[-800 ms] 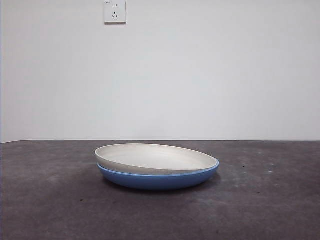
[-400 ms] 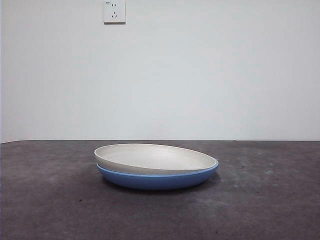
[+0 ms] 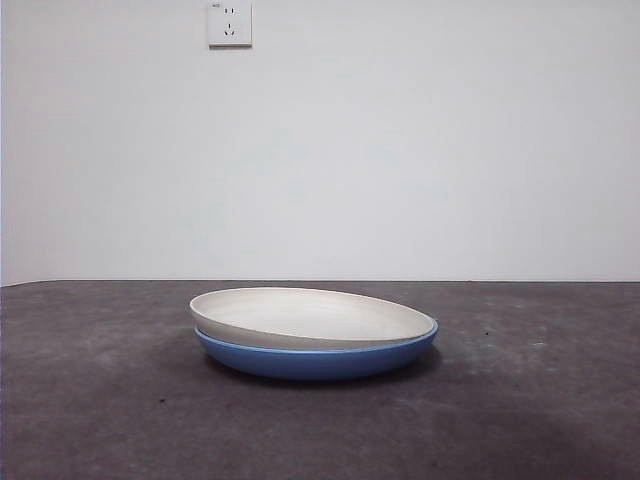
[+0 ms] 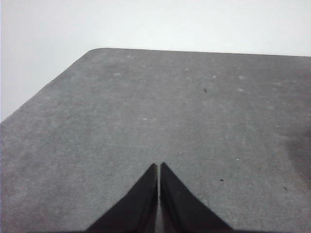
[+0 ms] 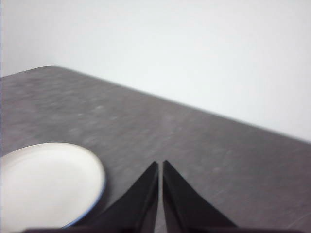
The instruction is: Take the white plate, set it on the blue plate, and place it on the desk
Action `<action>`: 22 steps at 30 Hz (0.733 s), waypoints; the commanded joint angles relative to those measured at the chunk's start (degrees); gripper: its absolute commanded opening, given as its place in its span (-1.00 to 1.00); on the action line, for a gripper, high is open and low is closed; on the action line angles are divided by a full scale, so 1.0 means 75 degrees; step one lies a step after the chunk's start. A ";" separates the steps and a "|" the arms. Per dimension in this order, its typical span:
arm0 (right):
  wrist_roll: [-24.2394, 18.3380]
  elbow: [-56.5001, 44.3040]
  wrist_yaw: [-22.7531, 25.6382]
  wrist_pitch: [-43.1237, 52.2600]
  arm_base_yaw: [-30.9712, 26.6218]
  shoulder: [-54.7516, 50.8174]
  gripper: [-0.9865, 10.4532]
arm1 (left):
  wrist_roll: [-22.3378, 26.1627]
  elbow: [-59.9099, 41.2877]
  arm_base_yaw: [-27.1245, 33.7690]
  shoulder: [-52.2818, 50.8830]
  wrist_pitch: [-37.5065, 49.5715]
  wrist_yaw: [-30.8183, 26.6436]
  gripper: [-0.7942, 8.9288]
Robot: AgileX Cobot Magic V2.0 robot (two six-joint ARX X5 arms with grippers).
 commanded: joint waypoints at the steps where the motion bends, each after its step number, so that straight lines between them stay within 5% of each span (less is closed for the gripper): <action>1: -0.0076 -0.0938 0.0525 0.1145 -0.0012 -0.0536 -0.81 | -0.0020 -0.0157 0.0015 -0.0015 -0.0035 -0.0020 -0.82; 10: 0.0379 -0.2754 0.2043 0.1679 -0.0006 -0.1731 -0.81 | -0.0020 -0.0157 0.0015 -0.0012 -0.0035 -0.0020 -0.82; 22: 0.0755 -0.3701 0.2104 0.1437 -0.0009 -0.2267 -0.81 | -0.0020 -0.0157 0.0015 -0.0012 -0.0035 -0.0020 -0.82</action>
